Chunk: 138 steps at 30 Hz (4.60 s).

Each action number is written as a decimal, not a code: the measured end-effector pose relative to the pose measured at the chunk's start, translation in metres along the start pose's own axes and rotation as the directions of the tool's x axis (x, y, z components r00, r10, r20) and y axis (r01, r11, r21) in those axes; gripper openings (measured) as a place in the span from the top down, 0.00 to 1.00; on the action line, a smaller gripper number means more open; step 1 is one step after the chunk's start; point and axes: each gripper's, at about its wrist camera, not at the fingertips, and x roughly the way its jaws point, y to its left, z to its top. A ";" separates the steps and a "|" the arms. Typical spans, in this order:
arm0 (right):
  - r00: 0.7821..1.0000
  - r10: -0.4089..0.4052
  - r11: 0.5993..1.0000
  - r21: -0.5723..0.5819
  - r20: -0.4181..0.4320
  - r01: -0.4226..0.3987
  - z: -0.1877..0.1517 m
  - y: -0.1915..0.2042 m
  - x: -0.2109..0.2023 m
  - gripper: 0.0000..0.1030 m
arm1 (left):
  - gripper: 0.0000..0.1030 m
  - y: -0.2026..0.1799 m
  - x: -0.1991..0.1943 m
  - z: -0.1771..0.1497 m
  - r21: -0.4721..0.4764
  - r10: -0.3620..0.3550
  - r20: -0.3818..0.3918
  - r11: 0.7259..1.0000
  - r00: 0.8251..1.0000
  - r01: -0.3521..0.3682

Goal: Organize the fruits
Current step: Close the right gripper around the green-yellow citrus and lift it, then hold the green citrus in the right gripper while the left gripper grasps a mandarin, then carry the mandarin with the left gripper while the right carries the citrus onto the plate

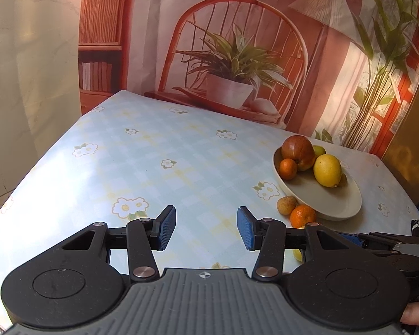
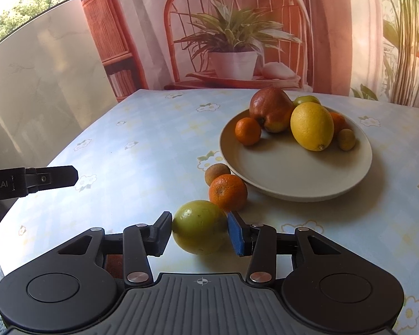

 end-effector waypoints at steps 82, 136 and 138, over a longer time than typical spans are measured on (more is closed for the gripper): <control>0.977 0.081 0.990 0.095 0.196 -0.101 -0.048 -0.083 -0.033 0.60 | 0.62 -0.098 0.130 0.025 0.029 -0.175 -0.374 0.979 0.911 0.200; 0.977 -0.001 0.991 0.134 0.215 -0.029 -0.025 -0.111 -0.053 0.59 | 0.62 -0.118 0.100 0.055 0.134 -0.286 -0.299 0.932 0.911 0.337; 0.975 -0.009 0.991 0.130 0.224 -0.021 -0.020 -0.117 -0.054 0.59 | 0.62 -0.126 0.109 0.056 0.136 -0.283 -0.305 0.932 0.910 0.335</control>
